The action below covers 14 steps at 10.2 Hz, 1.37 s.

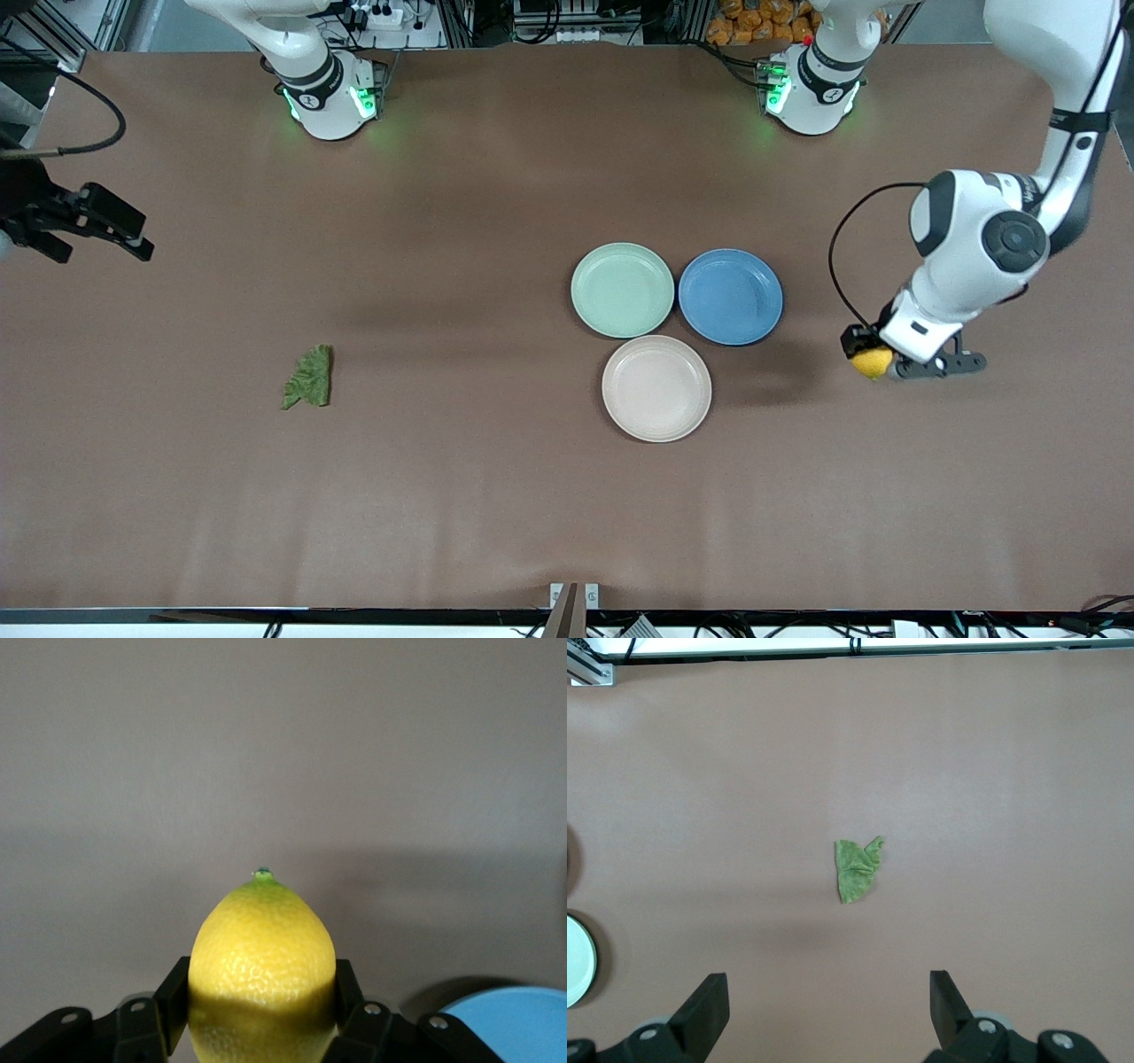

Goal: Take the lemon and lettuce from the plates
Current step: 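Carry the lemon beside the blue plate and lower it with the left gripper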

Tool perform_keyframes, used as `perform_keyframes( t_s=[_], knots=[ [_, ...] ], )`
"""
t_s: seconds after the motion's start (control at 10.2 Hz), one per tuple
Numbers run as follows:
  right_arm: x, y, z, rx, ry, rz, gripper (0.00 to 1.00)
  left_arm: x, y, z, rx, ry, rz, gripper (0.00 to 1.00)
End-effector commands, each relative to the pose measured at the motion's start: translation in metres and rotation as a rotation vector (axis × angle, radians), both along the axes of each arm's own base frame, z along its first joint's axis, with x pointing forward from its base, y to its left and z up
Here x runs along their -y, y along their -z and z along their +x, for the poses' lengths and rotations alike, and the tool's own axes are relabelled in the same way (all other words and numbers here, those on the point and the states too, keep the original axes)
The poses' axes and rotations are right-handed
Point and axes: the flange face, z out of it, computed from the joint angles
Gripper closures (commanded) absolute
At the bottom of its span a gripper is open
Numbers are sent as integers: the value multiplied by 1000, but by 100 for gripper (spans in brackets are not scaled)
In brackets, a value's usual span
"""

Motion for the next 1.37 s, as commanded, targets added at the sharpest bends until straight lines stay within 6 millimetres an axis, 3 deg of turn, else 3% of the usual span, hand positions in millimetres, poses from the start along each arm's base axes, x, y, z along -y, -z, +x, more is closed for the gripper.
perform_keyframes(
  t_s=[0.0,0.29,0.49,0.59,0.69,0.78,0.98,1.17,1.27],
  knots=[
    [5,-12,-16,-14,-8,6,0,-3,25,-24,14,52,-12,100],
    [6,-15,-23,-34,-8,5,0,-36,46,-13,55,89,-24,100],
    [12,-12,-26,-62,-60,-6,0,-41,55,0,56,105,-26,100],
    [28,-7,-30,-110,-33,-3,0,-38,57,8,61,106,-31,83],
    [39,-2,-32,-135,-22,1,0,-36,62,11,56,113,-34,16],
    [40,-1,-33,-141,-20,1,0,-34,65,11,52,122,-35,0],
    [39,8,-29,-150,-21,0,0,-29,64,12,54,152,-34,0],
    [33,14,-26,-129,-34,-29,0,-6,62,12,57,154,-41,0],
    [19,16,-25,-123,-59,-59,0,6,60,7,54,123,-45,0]
  ],
)
